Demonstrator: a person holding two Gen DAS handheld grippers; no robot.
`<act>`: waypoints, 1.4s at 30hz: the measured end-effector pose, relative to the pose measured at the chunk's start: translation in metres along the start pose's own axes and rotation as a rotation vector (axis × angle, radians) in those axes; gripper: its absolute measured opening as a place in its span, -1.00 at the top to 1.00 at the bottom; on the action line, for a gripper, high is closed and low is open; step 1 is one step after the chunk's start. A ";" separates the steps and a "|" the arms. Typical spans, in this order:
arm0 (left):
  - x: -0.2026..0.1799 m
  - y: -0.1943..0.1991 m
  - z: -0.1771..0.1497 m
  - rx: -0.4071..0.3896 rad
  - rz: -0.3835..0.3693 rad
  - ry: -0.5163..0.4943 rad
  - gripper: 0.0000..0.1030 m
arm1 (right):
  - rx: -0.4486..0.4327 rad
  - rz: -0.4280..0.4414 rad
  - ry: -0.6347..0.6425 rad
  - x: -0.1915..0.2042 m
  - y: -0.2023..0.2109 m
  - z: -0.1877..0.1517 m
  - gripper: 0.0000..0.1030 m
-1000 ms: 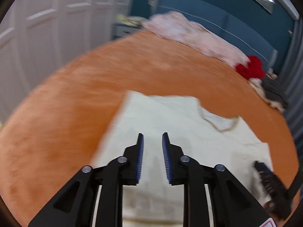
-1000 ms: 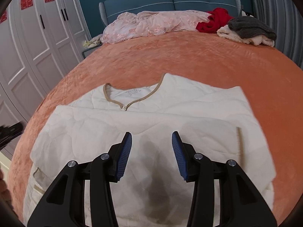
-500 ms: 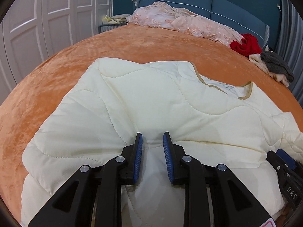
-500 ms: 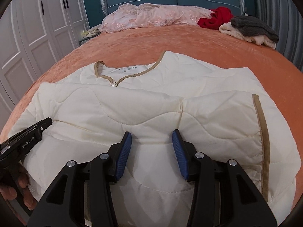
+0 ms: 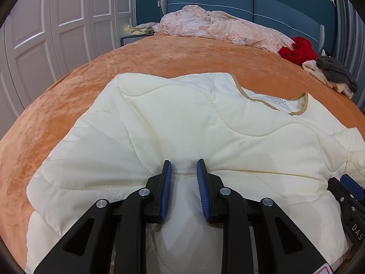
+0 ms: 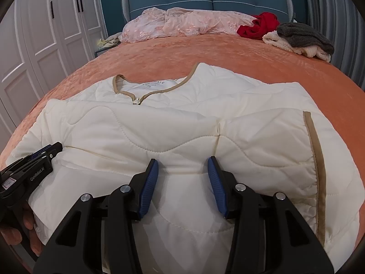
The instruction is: Fold large clothes
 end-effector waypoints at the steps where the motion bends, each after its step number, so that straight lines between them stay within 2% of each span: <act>1: -0.001 0.000 0.000 -0.001 0.003 -0.003 0.54 | -0.001 0.000 0.000 0.000 0.000 0.000 0.16; 8: -0.003 0.000 0.000 0.002 0.015 -0.017 0.54 | 0.001 0.004 -0.005 0.000 0.000 -0.001 0.16; 11: 0.000 0.002 0.005 0.024 -0.010 0.008 0.53 | 0.022 0.020 -0.022 -0.001 0.001 0.004 0.13; 13: 0.011 0.009 0.017 0.061 -0.101 0.081 0.31 | 0.025 0.024 -0.037 -0.002 0.010 0.016 0.08; 14: 0.017 0.012 0.023 0.069 -0.128 0.101 0.27 | 0.014 0.045 -0.048 -0.001 0.016 0.023 0.00; 16: 0.033 0.022 0.046 0.034 -0.144 0.108 0.25 | -0.015 0.109 -0.063 0.007 0.023 0.043 0.00; 18: 0.047 0.024 0.070 -0.009 -0.123 0.094 0.24 | -0.036 0.149 -0.036 0.023 0.020 0.066 -0.13; 20: 0.061 0.014 0.094 -0.017 -0.107 0.117 0.22 | -0.033 0.196 0.012 0.049 0.000 0.091 -0.29; 22: 0.075 -0.008 0.115 0.002 -0.107 0.172 0.22 | -0.002 0.249 0.016 0.071 -0.025 0.106 -0.29; 24: 0.083 -0.034 0.122 0.039 -0.076 0.189 0.22 | 0.055 0.283 -0.004 0.088 -0.060 0.117 -0.29; 29: 0.088 -0.087 0.106 0.123 -0.058 0.218 0.22 | 0.184 0.269 -0.052 0.113 -0.139 0.118 -0.29; 32: 0.083 -0.104 0.084 0.124 -0.038 0.177 0.21 | 0.267 0.263 -0.085 0.117 -0.169 0.096 -0.31; 33: 0.082 -0.104 0.083 0.110 -0.037 0.176 0.19 | 0.271 0.268 -0.092 0.118 -0.172 0.092 -0.32; 34: 0.083 -0.103 0.081 0.090 -0.038 0.176 0.17 | 0.241 0.279 -0.086 0.120 -0.171 0.091 -0.20; 35: 0.082 -0.102 0.080 0.079 -0.034 0.174 0.17 | 0.240 0.322 -0.085 0.124 -0.170 0.090 0.34; 36: 0.081 -0.102 0.078 0.073 -0.028 0.166 0.16 | 0.251 0.363 -0.086 0.128 -0.170 0.087 0.75; 37: 0.080 -0.101 0.077 0.067 -0.026 0.162 0.16 | 0.242 0.375 -0.070 0.132 -0.167 0.086 0.94; 39: 0.080 -0.098 0.076 0.053 -0.021 0.159 0.15 | 0.188 0.380 -0.029 0.137 -0.158 0.088 0.96; 42: 0.083 -0.099 0.075 0.045 -0.029 0.173 0.13 | 0.148 0.349 -0.080 0.126 -0.157 0.088 0.98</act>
Point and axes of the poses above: each gripper's, at about its wrist camera, not at the fingertips, and y roughly against the way its jaws point, x to its left, z to its top, the point moved 4 cm from there along -y, roughly the way its jaws point, and after that the axes turned 10 degrees about -x, right-handed, at the moved point
